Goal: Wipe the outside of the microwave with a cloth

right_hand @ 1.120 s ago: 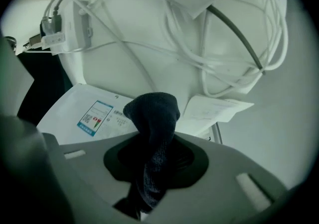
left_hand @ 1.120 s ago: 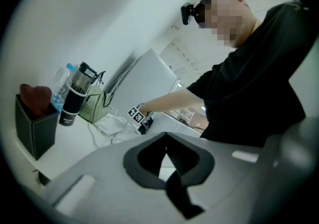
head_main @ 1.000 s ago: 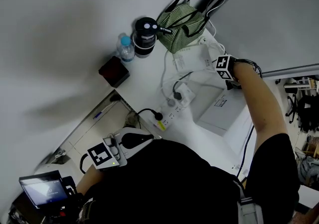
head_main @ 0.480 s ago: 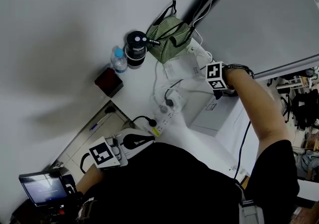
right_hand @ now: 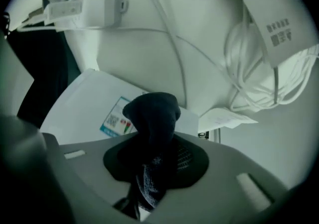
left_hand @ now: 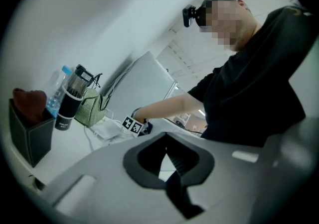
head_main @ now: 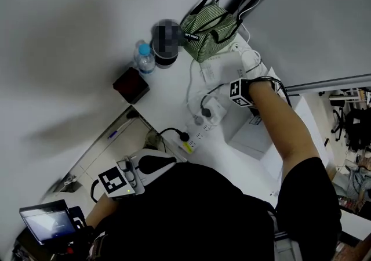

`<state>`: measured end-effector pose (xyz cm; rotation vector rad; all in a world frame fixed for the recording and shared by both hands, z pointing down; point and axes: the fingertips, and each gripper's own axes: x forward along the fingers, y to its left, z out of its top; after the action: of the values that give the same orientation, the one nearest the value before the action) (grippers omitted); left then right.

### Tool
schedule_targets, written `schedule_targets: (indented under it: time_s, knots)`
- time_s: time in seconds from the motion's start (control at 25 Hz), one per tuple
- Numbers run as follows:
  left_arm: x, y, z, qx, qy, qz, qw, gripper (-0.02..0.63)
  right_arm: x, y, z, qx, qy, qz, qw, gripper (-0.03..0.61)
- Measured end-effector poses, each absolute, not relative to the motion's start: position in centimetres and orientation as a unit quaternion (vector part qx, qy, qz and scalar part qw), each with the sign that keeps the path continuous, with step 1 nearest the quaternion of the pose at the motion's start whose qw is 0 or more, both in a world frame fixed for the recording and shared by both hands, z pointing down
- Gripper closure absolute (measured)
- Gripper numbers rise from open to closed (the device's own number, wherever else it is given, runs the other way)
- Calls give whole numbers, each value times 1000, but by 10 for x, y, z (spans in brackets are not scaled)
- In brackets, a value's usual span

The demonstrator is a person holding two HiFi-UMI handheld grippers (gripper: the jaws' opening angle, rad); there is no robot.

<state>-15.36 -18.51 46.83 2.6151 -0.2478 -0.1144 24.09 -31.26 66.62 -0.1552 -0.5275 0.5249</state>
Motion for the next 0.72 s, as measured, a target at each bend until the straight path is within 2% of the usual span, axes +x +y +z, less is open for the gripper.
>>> schedule_targets:
  time_s: [0.24,0.36,0.56,0.72]
  knots:
    - [-165,-177,478,960,-100,-32,261,611,245,-310,684,-78,-219,316,920,485]
    - [-168,-176,479,959,-103,-35,263,611,235,-317,672,-62,-291,327,897,485]
    - [-158,-171,468,966,-77,-50,241,611,177,-321,590,-12,-530,321,785,485]
    - [-144,-168,454,971,-54,-63,225,611,152,-337,548,100,-681,293,663,483]
